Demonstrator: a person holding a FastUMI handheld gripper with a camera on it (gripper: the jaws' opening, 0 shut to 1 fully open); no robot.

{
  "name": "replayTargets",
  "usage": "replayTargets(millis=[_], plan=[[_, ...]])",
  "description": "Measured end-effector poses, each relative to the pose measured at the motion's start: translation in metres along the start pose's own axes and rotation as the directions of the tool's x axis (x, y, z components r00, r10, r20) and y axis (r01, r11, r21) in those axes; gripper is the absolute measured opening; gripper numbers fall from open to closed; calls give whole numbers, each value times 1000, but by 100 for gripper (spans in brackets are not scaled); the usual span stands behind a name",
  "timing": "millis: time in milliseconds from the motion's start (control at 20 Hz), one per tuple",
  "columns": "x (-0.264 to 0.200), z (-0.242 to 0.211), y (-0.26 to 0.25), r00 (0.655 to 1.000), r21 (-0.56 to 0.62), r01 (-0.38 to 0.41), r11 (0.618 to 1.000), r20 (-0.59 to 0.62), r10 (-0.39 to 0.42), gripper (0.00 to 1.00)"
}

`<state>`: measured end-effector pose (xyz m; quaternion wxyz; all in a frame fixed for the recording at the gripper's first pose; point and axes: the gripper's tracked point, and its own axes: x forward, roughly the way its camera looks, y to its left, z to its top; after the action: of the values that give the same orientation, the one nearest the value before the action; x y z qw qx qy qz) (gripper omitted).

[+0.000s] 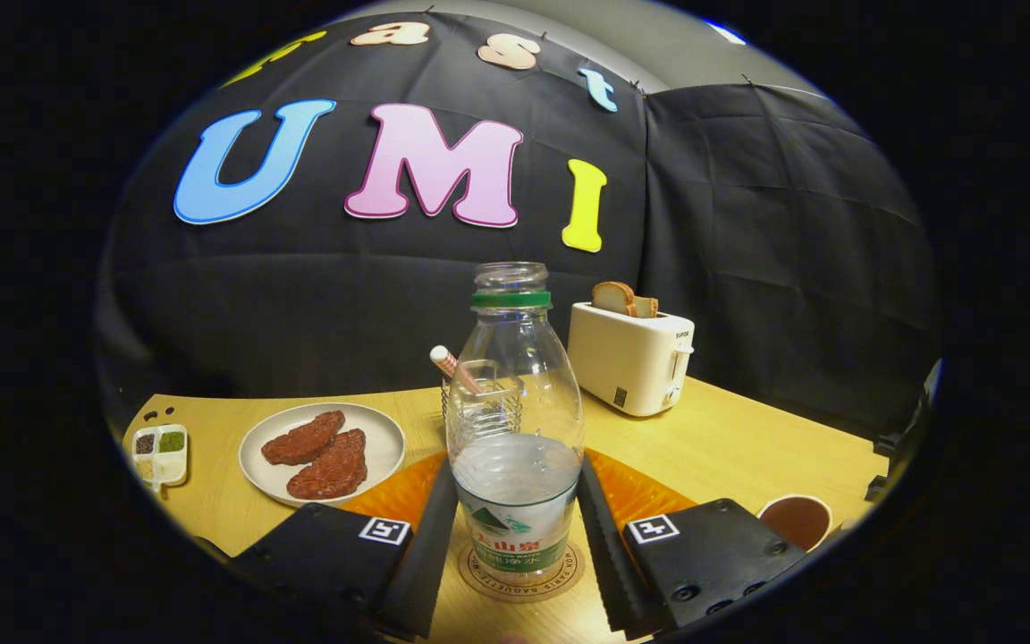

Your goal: Take the bottle from table, then pour the juice into the cup, finally place the bottle on the coaster

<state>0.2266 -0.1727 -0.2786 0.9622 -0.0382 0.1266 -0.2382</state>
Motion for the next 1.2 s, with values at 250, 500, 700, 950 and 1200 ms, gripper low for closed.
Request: replayTargets(millis=[250,500,700,950,1200], plan=[[-1,0,5,1000,-11,4,1000,11,-4,76],[-11,-1,4,1000,-28,9,1000,16,-9,90],[-21,-1,3,1000,-2,2,1000,11,-2,96],[-43,-7,-4,1000,1,13,1000,-16,-13,96],[-76,-8,-4,999,15,-20,1000,-45,21,96]])
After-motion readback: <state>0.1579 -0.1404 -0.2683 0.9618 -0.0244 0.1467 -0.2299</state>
